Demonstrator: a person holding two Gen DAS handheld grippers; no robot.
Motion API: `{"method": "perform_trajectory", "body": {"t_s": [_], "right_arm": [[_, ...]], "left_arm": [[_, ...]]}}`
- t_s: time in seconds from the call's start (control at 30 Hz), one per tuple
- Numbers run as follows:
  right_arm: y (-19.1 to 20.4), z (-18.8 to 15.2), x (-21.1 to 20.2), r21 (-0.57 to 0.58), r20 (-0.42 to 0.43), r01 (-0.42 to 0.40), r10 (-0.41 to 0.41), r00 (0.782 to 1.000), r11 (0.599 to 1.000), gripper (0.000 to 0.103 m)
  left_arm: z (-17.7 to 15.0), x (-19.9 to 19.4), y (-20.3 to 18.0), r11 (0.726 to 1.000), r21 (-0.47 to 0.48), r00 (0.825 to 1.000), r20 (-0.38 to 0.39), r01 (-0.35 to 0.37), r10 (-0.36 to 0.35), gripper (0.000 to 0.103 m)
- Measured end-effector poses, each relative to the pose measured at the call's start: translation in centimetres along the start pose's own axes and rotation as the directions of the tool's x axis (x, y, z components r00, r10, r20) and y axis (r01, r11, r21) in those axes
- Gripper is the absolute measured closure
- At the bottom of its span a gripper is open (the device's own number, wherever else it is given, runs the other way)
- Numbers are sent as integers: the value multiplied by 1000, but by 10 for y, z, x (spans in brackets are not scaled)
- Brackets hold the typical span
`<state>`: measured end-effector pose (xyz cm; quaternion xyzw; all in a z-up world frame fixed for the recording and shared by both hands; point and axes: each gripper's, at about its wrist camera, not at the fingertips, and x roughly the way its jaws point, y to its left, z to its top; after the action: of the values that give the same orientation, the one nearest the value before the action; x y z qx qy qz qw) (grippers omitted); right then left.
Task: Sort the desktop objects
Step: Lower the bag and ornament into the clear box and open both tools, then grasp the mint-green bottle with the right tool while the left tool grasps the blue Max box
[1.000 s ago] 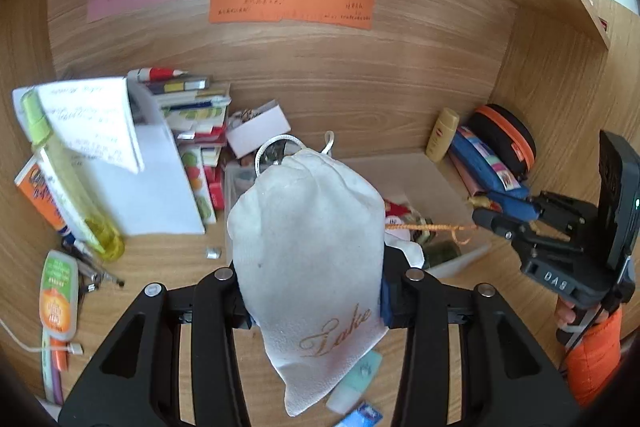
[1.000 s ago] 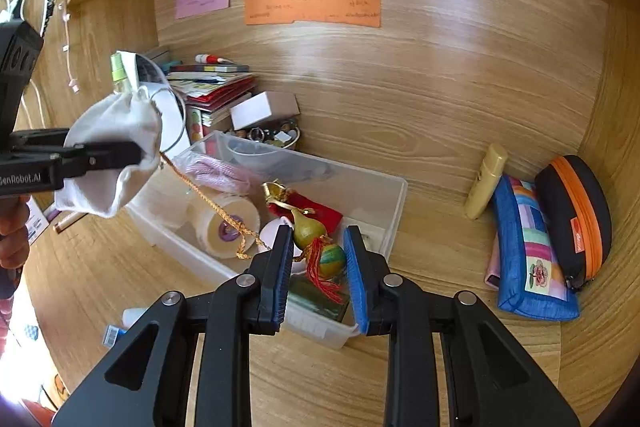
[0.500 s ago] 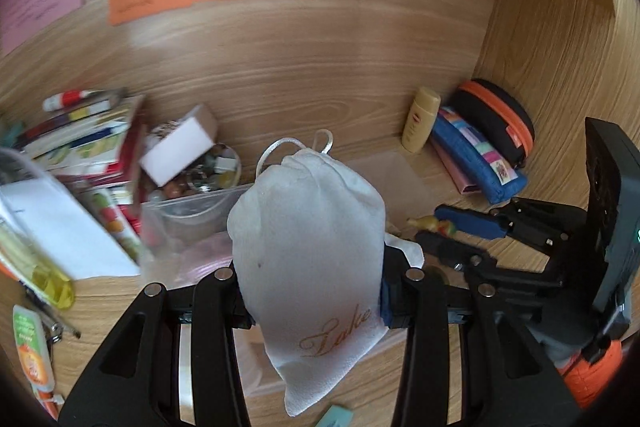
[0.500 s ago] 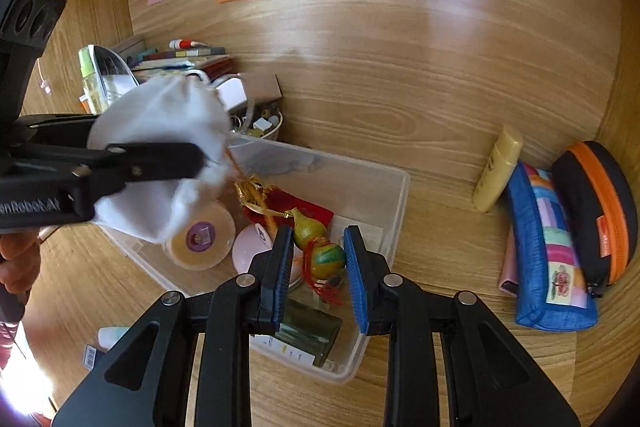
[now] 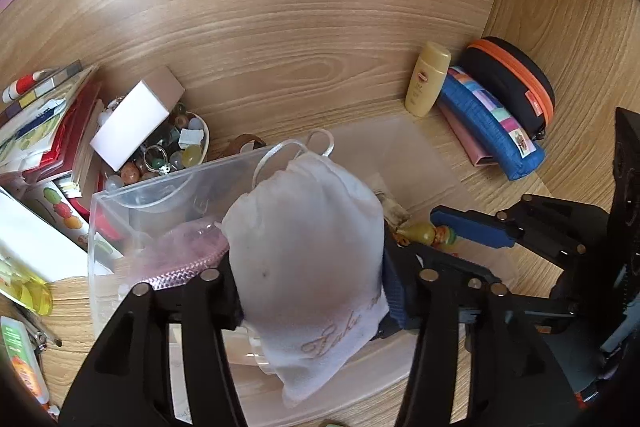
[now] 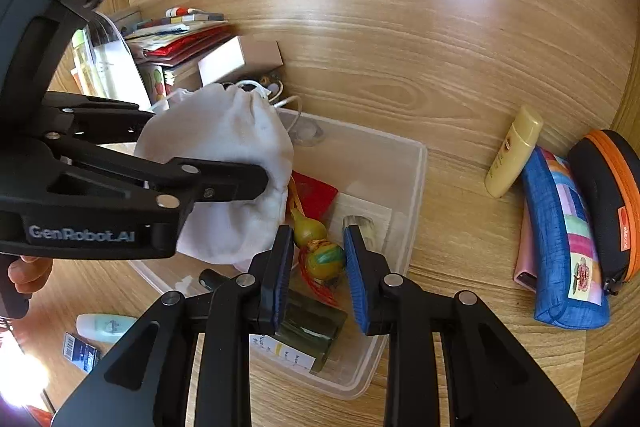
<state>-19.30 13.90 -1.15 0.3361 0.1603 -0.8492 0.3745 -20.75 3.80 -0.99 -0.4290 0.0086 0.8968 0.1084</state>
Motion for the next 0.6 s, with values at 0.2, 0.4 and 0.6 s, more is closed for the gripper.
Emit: {"method": "perform_trajectory", "body": {"t_s": [0.2,0.4,0.6], "right_arm": [[3,2,-1,-8,-1,8,-8,1000,1000,78],[7,5,-16,-7,47,36,-36,998,999,58],[16,3,-42,-16,102,62,-60,993,998,38]], "left_arm": [[-1,-21,-5,1000,24,999,49,-10,9,33],[-6,-48,-6,997,13,992,108,-74,72,24],[-19,-83,-1,993,1,976,188,-117,115,14]]}}
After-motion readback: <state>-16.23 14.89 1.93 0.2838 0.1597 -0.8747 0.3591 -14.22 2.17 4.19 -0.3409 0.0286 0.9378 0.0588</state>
